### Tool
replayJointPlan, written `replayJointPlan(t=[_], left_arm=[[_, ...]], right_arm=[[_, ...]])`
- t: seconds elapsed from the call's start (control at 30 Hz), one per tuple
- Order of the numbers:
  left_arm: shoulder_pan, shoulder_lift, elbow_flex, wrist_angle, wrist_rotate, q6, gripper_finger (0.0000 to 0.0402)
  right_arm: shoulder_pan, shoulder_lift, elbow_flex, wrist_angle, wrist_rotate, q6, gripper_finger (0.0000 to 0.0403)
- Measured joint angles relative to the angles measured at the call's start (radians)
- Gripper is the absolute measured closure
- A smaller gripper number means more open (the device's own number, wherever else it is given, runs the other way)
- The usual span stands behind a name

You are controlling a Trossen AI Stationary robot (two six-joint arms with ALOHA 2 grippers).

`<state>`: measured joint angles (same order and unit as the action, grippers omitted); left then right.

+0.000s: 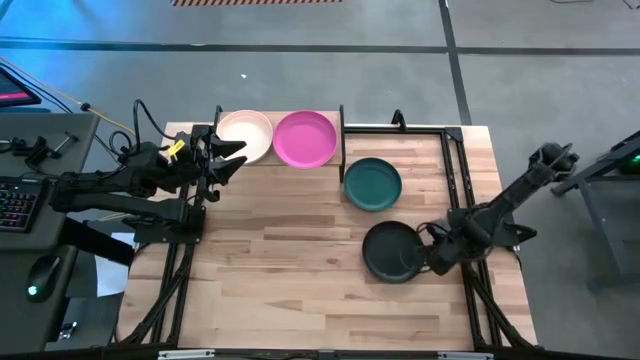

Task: Place and stack plates onto a shelf
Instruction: Stack the black plate on top of the pink plate

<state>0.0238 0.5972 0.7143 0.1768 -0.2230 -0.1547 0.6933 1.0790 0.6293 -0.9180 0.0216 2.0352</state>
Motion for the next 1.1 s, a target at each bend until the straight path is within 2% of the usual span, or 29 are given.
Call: replayJointPlan(t=[0.1,0.17,0.3,0.5,0.67,0.8,1.0,1.1], left_arm=[[0.000,0.000,0.000,0.000,0.000,0.000,0.0212],[0.000,0.000,0.000,0.000,0.000,0.000,0.0212],[0.000,0.000,0.000,0.000,0.000,0.000,0.0212],[0.000,0.000,0.000,0.000,0.000,-0.001,0.0212],[0.000,0.000,0.000,0.000,0.000,0.000,0.0212],[0.000,0.000,0.000,0.001,0.000,0.000,0.0212],[0.000,0.000,0.000,0.001,0.000,0.000,0.0212],[0.000,0.000,0.000,0.001,0.000,0.000,0.0212]], right_arm=[[0.050,0.000,-0.045,0.048,0.010,0.105,0.0309],[0.073,0.000,-0.077,0.112,0.057,0.150,0.0280],[0.076,0.000,-0.147,0.281,0.128,0.175,0.0237],[0.036,0.001,-0.227,0.366,0.128,0.190,0.0224],[-0.020,0.001,-0.240,0.390,0.177,0.181,0.0225],[-0.056,0.001,-0.241,0.384,0.185,0.163,0.0257],[-0.084,0.001,-0.241,0.383,0.197,0.137,0.0388],[-0.091,-0.004,-0.230,0.384,0.217,0.137,0.0388]])
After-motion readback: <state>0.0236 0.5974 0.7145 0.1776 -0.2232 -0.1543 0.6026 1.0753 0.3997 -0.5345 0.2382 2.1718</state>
